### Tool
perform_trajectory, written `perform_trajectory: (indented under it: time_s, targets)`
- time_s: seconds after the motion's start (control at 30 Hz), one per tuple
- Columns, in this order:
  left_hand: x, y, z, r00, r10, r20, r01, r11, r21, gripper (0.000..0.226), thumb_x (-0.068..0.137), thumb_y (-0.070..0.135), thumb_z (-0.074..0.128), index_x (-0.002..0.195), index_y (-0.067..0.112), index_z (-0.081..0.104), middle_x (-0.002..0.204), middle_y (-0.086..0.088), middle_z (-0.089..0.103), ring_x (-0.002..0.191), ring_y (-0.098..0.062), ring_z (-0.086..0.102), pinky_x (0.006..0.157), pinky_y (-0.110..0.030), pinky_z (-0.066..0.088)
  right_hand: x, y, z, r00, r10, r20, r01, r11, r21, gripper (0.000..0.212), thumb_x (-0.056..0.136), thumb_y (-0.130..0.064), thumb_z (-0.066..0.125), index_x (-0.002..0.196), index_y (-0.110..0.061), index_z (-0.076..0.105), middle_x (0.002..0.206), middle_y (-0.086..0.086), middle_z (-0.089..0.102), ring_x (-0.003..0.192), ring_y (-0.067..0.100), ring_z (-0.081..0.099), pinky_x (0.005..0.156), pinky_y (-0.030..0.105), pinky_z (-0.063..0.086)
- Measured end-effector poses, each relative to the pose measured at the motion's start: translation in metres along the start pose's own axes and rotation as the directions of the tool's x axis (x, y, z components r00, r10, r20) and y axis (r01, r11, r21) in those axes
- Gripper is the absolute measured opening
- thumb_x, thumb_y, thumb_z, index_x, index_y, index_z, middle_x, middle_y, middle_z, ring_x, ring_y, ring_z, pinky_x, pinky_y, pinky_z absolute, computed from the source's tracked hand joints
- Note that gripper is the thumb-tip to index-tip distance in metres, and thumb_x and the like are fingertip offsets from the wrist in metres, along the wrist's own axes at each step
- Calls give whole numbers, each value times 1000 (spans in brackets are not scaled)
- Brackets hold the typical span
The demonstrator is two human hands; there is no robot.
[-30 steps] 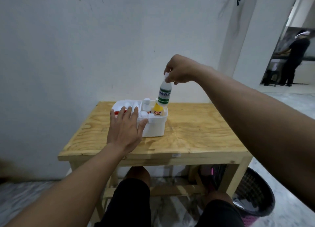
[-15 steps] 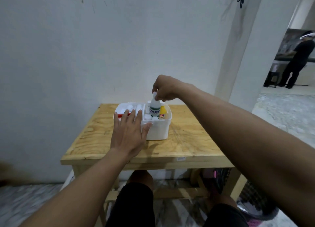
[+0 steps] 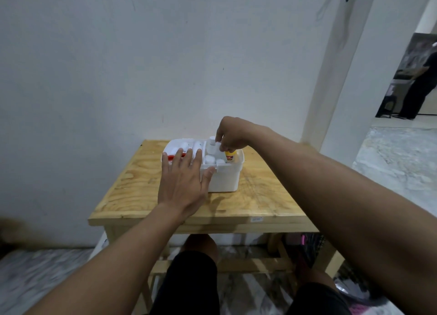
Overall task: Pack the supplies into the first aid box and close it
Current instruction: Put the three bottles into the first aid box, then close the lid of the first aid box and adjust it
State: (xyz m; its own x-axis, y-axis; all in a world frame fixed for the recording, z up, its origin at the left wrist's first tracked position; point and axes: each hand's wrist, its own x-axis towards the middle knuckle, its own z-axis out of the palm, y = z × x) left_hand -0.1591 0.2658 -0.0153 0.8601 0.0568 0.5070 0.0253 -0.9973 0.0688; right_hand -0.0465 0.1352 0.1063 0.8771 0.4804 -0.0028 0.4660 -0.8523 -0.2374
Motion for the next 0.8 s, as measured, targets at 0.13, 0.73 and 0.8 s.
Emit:
perform_trajectory:
  time_s: [0.13,0.73,0.8]
  targets:
    - [2,1,-6,1000,-5,-22,4,999,-45,73,99,56,9,152,17,41,156,-8,43,148,-30,30,121,-59,11,2,-1,-7,998,20,68,-25,997,72,24,88,-5,70,111,3,72,103,15,75,87,24,76,81,37,62]
    - [142,-56,-15,971,-81,223,121,978,-171,75,96,66,6,154,29,36,156,-8,42,144,-31,36,114,-52,32,58,53,-16,978,161,-134,-153,986,68,44,97,-38,49,119,-4,64,120,12,65,103,30,60,87,38,51]
    - [148,-58,-8,952,-130,277,178,971,-157,72,99,64,7,152,28,40,153,-8,47,140,-32,42,109,-48,36,68,56,-7,978,179,-108,-171,982,78,47,98,-42,48,121,-3,63,120,12,64,101,30,60,85,37,50]
